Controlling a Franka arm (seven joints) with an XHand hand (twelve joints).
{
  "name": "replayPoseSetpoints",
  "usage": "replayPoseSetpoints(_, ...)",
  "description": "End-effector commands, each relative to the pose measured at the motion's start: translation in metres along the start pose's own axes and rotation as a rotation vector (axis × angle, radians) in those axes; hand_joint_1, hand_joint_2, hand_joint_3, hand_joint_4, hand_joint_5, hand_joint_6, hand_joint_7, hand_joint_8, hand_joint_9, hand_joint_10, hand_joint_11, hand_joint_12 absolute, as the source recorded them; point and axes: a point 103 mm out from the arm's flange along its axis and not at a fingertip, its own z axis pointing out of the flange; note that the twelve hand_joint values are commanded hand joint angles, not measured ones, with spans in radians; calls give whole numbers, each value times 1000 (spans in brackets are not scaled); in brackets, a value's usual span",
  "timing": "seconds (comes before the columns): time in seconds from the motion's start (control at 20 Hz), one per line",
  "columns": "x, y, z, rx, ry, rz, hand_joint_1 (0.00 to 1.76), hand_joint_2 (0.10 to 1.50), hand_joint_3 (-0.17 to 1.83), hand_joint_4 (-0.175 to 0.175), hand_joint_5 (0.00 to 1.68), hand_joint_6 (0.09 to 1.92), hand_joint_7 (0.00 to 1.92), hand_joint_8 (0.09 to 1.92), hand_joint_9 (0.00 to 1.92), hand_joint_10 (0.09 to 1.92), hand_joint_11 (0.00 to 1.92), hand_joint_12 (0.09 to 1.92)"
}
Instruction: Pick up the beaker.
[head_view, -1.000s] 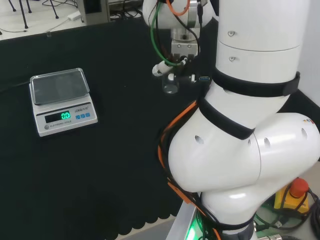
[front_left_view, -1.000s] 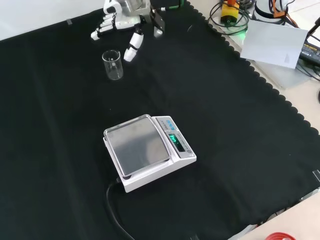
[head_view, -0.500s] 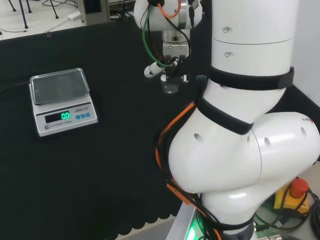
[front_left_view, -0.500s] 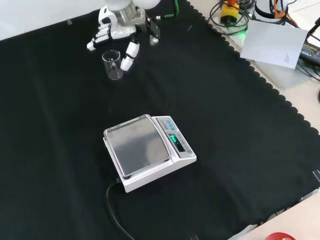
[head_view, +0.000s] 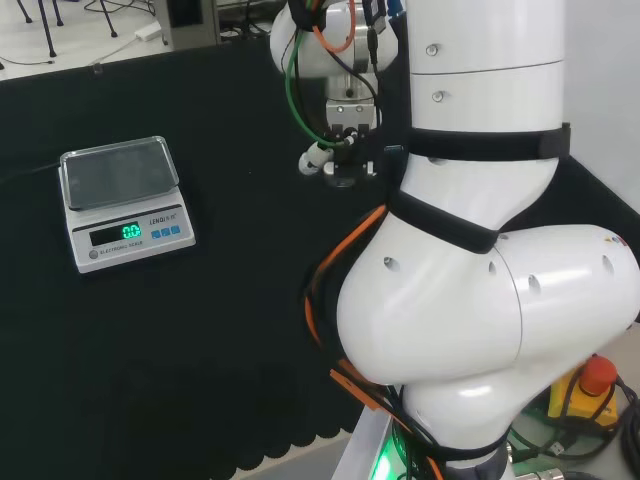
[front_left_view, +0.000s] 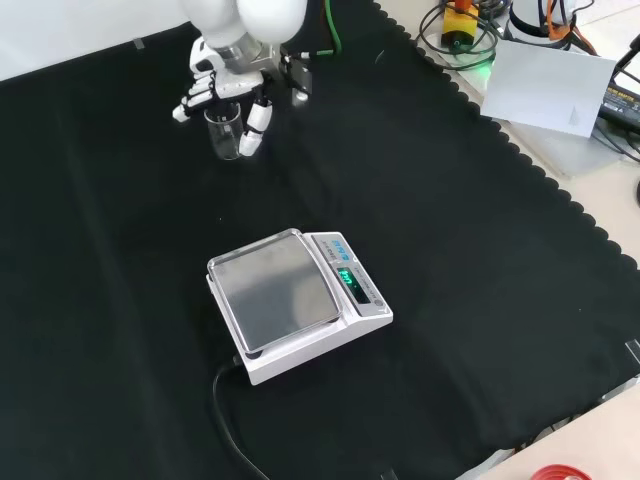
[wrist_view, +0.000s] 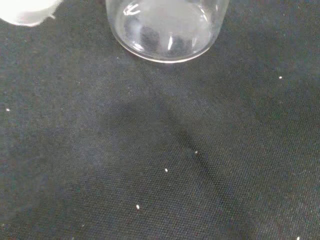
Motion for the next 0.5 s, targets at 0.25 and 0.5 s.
replayPoseSetpoints(0.25,6,11,8,-109,29,49,915,604,547,110,377,98,378,772,619,732,444,1470)
replayPoseSetpoints(0.5,9,19,7,-147,30,65,1023,616,689,119,379,1044,532,831,888,609,707,1314)
